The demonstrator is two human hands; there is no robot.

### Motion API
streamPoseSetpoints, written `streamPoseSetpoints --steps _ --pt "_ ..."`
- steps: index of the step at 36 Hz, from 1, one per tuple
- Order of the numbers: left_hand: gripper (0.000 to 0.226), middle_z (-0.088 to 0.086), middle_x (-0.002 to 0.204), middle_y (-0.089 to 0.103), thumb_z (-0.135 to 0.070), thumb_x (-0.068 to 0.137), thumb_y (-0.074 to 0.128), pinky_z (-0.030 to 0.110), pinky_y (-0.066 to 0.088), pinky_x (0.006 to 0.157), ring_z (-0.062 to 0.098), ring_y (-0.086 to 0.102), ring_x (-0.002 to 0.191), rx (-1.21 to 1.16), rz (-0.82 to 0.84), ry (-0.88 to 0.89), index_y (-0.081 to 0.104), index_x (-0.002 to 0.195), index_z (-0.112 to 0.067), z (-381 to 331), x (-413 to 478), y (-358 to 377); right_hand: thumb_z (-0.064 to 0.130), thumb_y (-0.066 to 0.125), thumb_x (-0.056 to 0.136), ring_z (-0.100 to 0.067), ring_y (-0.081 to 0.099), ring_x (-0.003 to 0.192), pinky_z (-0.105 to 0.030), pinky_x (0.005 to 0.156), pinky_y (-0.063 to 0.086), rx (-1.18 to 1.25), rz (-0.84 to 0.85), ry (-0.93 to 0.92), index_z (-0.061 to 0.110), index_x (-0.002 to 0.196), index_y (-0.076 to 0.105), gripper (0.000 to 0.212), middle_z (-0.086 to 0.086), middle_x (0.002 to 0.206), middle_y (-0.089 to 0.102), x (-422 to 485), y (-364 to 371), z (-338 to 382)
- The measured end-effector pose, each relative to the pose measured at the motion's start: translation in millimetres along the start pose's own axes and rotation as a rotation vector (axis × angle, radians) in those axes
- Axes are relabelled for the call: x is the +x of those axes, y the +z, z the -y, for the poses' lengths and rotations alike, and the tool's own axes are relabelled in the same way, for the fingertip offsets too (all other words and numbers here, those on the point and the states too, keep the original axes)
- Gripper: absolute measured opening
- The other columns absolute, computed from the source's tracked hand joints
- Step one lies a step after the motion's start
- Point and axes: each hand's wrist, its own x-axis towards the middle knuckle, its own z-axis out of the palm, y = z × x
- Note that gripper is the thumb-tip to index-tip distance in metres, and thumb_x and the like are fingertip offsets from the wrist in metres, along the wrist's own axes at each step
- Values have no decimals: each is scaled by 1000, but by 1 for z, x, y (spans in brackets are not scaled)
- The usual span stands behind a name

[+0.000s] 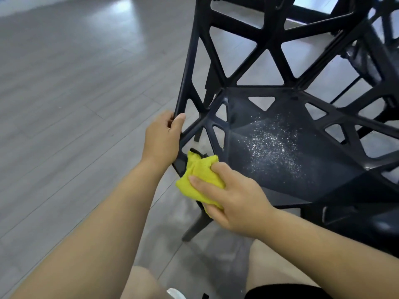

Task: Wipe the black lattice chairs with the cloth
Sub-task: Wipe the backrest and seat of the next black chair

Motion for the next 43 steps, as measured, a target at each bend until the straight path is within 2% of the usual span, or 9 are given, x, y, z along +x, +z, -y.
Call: streamPoseSetpoints --steps 7,15,22,28,31,35,39,41,43 --pt "32 14 79 60 -35 95 46 29 38 59 23 52 69 82 38 21 55 89 -5 1 -1 -6 30 52 80 -33 56 74 -36 50 52 19 -3 33 29 125 56 46 -7 119 36 18 5 7" --pt "24 9 87 63 -30 95 49 31 37 63 28 55 82 346 73 109 58 100 -8 -4 -4 -19 33 53 77 -28 58 77 -31 60 52 178 73 106 27 115 67 42 0 117 39 7 -1 11" --pt "36 10 85 57 -19 95 49 34 33 63 29 52 81 328 74 168 38 129 -12 -9 -34 -33 50 46 75 -21 58 91 -30 75 47 211 240 224 40 118 63 48 3 119 46 -12 -27 0" --pt "34 12 97 56 -17 91 54 38 39 73 34 52 92 440 41 142 45 122 -8 -9 -53 -38 50 51 74 -16 53 92 -34 83 47 241 116 354 36 119 63 48 13 108 39 -5 -41 -13" --pt "39 23 108 48 -5 77 68 39 33 86 43 47 96 606 -74 317 54 112 2 -11 -52 -36 41 58 75 -11 51 92 -31 82 45 271 38 417 35 117 63 42 12 106 41 4 -46 -25" --pt "30 18 100 51 -11 70 67 40 33 77 38 50 88 769 -125 531 61 99 -3 -28 -34 -25 30 67 83 -3 45 93 -24 79 38 303 -52 499 30 116 60 34 11 108 43 19 -52 -48" --pt "15 10 86 60 -13 68 66 36 42 68 33 55 82 897 5 586 65 82 -7 -41 -8 2 31 63 86 -7 44 97 -25 85 37 314 -129 599 30 120 57 34 9 114 41 40 -57 -77" --pt "15 10 92 61 -16 75 67 37 43 77 33 55 90 1044 123 538 64 88 -9 -45 2 15 33 61 89 -11 46 96 -28 88 41 312 -144 644 29 125 55 37 6 115 38 55 -56 -93" --pt "19 6 104 60 -23 91 50 37 35 92 29 50 103 1223 223 508 59 103 -12 -40 9 30 34 58 91 -16 47 97 -31 90 42 296 -151 675 27 131 52 41 2 119 36 72 -54 -108"
